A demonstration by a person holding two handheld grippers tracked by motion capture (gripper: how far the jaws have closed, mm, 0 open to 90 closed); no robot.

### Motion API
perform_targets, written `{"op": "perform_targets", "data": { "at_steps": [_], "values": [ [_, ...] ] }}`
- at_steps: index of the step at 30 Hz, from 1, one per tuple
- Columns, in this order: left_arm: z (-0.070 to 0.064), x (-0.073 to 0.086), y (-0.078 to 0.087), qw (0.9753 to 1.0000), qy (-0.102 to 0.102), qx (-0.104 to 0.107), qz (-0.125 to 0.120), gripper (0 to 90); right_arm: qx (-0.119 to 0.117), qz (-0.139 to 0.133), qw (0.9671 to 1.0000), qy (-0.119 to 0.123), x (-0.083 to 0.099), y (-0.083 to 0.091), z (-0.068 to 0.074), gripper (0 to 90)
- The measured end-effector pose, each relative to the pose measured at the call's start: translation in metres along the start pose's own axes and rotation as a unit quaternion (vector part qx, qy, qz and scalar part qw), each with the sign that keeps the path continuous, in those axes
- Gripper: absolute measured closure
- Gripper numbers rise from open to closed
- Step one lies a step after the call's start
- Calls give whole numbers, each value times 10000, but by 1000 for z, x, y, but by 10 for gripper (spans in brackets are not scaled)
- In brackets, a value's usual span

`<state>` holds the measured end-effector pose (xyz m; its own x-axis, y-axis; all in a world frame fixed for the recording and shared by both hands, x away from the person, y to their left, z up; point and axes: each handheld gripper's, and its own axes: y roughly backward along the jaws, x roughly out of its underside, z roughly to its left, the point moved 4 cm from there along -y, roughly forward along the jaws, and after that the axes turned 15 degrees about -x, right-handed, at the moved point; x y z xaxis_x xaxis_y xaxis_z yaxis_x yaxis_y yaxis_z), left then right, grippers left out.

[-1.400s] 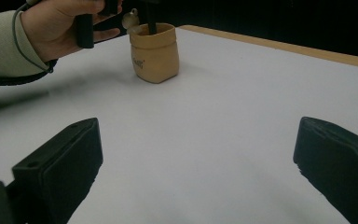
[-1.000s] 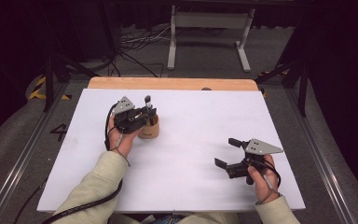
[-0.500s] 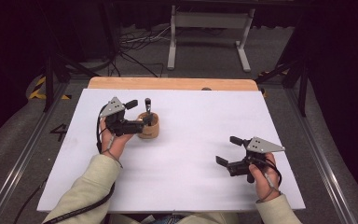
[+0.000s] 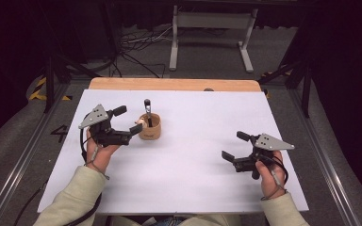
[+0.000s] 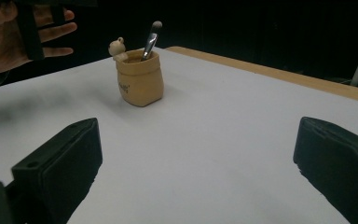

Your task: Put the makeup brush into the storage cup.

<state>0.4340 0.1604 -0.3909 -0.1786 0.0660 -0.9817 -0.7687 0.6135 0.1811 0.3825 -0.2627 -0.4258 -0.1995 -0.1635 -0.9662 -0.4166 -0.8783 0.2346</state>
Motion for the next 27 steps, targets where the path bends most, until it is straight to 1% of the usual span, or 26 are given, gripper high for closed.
{"op": "perform_targets", "data": {
  "at_steps": [3,7,12,14,16,19,23,26,27],
  "values": [
    [2,3,10,10000,66,34,27,31,0,-41,10000,37,-1,1,-1,12],
    [6,8,21,9999,104,44,20,31,0,-46,10000,63,-1,2,-2,12],
    [10,17,34,9999,151,-24,4,24,-27,-36,10000,61,2,2,-3,12],
    [11,19,38,9999,150,-60,-17,23,-38,-16,10000,74,3,1,-4,12],
    [12,23,42,9998,155,-113,22,23,-64,-10,9999,82,4,1,-4,12],
    [12,32,47,9996,241,-119,83,23,-116,22,9998,130,6,0,-4,12],
    [13,40,50,9995,232,-149,125,23,-179,47,9997,151,8,-1,-4,12],
    [13,45,52,9995,291,-82,60,20,-229,63,9996,169,9,-1,-3,12],
    [13,47,53,9995,296,-94,31,19,-244,71,9995,166,9,-1,-3,12]
  ]
}}
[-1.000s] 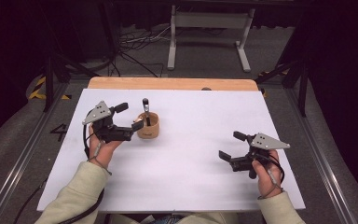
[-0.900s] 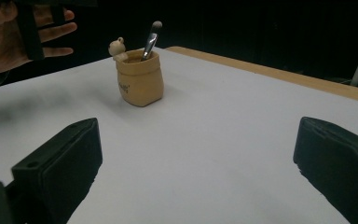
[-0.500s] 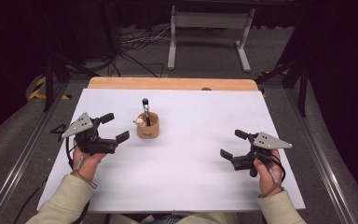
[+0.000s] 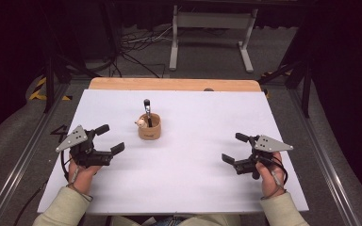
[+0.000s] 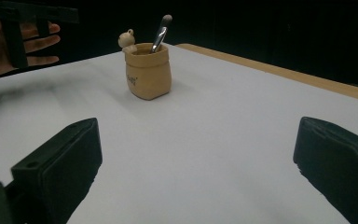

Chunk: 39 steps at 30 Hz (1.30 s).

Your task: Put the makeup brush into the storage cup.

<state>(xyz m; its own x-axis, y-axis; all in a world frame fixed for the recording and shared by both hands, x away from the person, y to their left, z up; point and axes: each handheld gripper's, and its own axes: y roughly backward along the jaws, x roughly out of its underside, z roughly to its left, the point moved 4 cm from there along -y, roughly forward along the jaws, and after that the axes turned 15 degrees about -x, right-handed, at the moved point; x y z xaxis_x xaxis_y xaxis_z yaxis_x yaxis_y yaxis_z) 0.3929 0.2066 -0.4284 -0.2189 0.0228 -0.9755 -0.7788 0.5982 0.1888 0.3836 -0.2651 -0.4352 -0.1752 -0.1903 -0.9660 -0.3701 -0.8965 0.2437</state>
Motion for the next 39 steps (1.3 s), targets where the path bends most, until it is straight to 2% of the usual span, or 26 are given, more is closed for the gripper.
{"op": "perform_targets", "data": {
  "at_steps": [11,18,21,26,31,34,39],
  "values": [
    [-3,15,4,9999,-141,-57,-40,13,-117,24,9999,2,9,-2,1,11],
    [-6,23,3,9993,-373,-87,43,11,-95,47,9999,-80,20,-3,1,12],
    [-6,25,5,9993,-352,-116,60,10,-94,20,9999,-92,22,-2,1,11],
    [-6,29,10,9996,-206,-172,82,8,-92,-100,9998,-158,25,-1,0,12],
    [-9,36,9,9990,-285,-146,314,6,-97,-114,9996,-221,28,-1,0,12],
    [-11,36,7,9985,-377,-155,371,4,-104,-125,9996,-246,28,-1,0,11],
    [-11,37,6,9986,-346,-165,373,4,-96,-144,9995,-254,28,-1,0,12]
  ]
}}
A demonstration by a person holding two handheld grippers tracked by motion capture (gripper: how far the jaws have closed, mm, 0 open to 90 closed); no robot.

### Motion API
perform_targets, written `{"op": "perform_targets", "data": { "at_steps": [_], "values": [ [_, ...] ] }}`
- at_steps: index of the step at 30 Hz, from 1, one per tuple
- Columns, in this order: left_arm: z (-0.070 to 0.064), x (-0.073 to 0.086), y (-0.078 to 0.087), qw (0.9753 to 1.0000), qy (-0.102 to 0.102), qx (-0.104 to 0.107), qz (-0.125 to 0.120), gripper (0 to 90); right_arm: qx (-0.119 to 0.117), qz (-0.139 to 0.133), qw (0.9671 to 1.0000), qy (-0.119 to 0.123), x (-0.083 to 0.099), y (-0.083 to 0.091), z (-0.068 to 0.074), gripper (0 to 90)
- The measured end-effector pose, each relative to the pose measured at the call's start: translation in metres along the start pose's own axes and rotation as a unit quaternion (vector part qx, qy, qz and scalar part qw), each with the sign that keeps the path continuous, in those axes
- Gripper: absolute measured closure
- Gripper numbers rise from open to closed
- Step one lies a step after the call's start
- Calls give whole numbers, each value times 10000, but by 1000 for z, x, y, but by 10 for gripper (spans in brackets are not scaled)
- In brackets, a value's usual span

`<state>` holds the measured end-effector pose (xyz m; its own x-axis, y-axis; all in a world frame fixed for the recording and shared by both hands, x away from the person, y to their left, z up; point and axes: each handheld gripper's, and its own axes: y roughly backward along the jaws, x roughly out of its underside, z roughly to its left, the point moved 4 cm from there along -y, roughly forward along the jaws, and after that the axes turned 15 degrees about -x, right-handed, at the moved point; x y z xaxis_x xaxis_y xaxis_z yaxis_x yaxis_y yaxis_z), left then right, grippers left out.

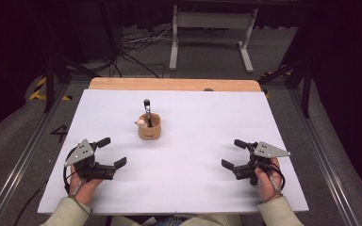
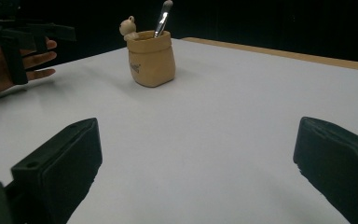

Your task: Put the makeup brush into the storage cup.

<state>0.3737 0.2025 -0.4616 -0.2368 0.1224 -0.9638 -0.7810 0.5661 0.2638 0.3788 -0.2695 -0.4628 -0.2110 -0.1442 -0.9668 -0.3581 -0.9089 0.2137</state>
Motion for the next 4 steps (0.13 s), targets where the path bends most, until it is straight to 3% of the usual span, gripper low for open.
{"op": "perform_targets", "data": {
  "at_steps": [4],
  "values": [
    [2,0,0,10000,78,9,-2,4,1,-11,10000,18,-1,0,0,12]
  ]
}}
